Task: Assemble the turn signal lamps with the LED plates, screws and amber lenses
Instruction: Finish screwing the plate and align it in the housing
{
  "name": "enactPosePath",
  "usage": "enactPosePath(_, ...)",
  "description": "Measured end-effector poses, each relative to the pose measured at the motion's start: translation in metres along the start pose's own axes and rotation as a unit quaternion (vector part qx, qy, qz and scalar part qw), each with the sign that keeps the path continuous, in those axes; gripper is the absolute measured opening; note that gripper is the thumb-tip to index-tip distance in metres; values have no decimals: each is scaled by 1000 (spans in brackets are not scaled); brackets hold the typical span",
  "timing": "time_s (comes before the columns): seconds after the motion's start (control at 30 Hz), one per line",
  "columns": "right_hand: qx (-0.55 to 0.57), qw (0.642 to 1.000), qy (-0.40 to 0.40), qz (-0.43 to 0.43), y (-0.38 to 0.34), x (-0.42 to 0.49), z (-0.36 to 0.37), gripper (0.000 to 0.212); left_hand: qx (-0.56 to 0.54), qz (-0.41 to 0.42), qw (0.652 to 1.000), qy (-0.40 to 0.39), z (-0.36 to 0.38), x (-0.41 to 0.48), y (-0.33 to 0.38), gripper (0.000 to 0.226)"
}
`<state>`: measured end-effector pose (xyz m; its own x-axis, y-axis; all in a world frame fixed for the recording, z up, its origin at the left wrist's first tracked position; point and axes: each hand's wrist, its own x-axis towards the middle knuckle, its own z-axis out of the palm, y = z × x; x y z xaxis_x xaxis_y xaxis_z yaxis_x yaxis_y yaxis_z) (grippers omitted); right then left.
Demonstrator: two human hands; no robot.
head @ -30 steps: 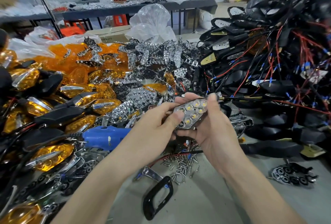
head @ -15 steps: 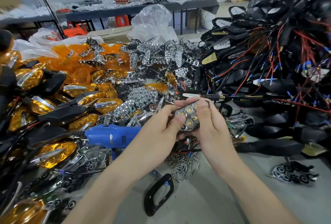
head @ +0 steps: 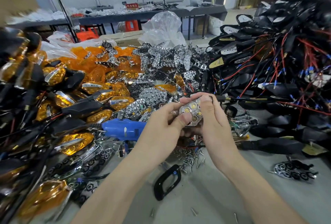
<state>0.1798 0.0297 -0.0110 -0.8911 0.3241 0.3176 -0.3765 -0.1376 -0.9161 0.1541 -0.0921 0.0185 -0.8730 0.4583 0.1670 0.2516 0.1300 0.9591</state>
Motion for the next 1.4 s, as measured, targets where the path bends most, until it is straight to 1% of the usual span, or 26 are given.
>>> enactPosePath(0.07,48,998,-17,22,-1,-3,2,27,35,20,999,23,-5,-4,1,26)
enactPosePath(0.13,94,995,-28,26,-1,-6,2,24,61,28,997,42,-9,-9,4,27)
enactPosePath(0.23,123,991,-48,19,-3,-13,4,16,91,36,993,59,-13,-19,8,30)
enactPosePath(0.37,104,994,-37,11,-8,-26,10,30,108,44,991,65,-19,-34,15,35)
enactPosePath(0.43,100,994,-36,8,-11,-32,14,29,108,44,991,69,-22,-42,19,37)
enactPosePath(0.53,108,993,-47,13,-21,-37,21,24,105,45,991,71,-28,-50,26,33)
enactPosePath(0.67,110,992,-59,31,-33,-37,38,23,60,67,994,64,-39,-59,35,34)
enactPosePath(0.77,72,995,-46,42,-33,-38,52,37,4,58,996,68,-45,-62,40,19)
enactPosePath(0.83,26,998,-30,43,-29,-39,57,47,4,52,996,77,-46,-64,40,14)
enactPosePath(0.87,8,999,-19,45,-29,-40,58,46,33,53,994,87,-46,-64,38,15)
enactPosePath(0.9,2,999,-1,49,-29,-39,58,45,89,57,988,109,-46,-65,35,16)
enactPosePath(0.97,45,996,51,54,-26,-33,52,38,213,84,959,164,-47,-74,26,23)
enactPosePath(1.0,77,993,79,48,-25,-30,47,30,244,103,948,177,-46,-81,20,23)
enactPosePath(1.03,98,989,102,44,-25,-27,40,23,261,123,942,173,-46,-90,12,21)
enactPosePath(1.1,122,982,133,56,-24,-26,27,17,299,164,930,134,-42,-109,-6,19)
enactPosePath(1.17,150,975,145,81,-19,-26,17,11,341,179,919,89,-38,-121,-24,23)
enactPosePath(1.23,184,965,151,107,-13,-27,13,10,343,164,921,79,-41,-121,-36,26)
enactPosePath(1.3,212,959,143,124,-6,-26,11,11,314,135,933,110,-51,-113,-42,21)
enactPosePath(1.4,208,962,114,139,6,-20,10,17,275,95,944,153,-69,-99,-54,17)
